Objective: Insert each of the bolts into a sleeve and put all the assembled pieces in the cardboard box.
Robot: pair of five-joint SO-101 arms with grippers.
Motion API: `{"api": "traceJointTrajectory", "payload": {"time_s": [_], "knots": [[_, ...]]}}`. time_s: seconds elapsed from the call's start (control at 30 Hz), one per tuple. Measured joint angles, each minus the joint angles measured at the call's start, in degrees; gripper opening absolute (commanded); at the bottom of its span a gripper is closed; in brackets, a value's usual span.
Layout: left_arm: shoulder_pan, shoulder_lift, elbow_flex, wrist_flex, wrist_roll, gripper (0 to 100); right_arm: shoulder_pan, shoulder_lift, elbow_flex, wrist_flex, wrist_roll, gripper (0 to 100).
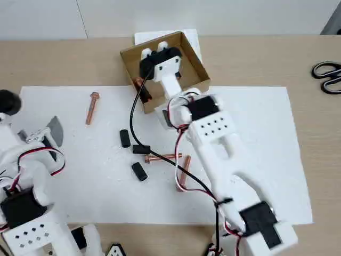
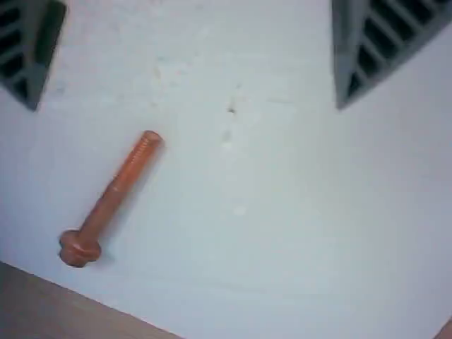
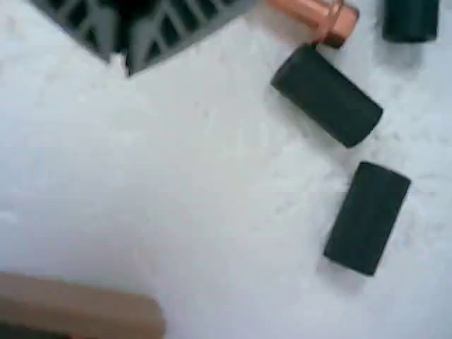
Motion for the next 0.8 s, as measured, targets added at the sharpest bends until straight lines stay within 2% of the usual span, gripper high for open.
{"api": "traceJointTrajectory", "payload": {"time_s": [0.17,0.43,0.57,0.8], "knots": [[-0.53,0.0,0.0,0.0,-0.44,25,-4.84,9.41,-3.78,-3.16,1.58,0.5],[-0.53,0.0,0.0,0.0,-0.44,25,-10.64,27.16,-25.05,-1.32,1.67,0.5],[-0.53,0.0,0.0,2.37,-0.26,25,-10.99,32.09,-33.14,-0.53,-5.71,0.5],[-0.79,0.0,-0.97,7.03,7.12,25,-10.99,32.7,-35.43,-0.09,-15.82,0.5]]}}
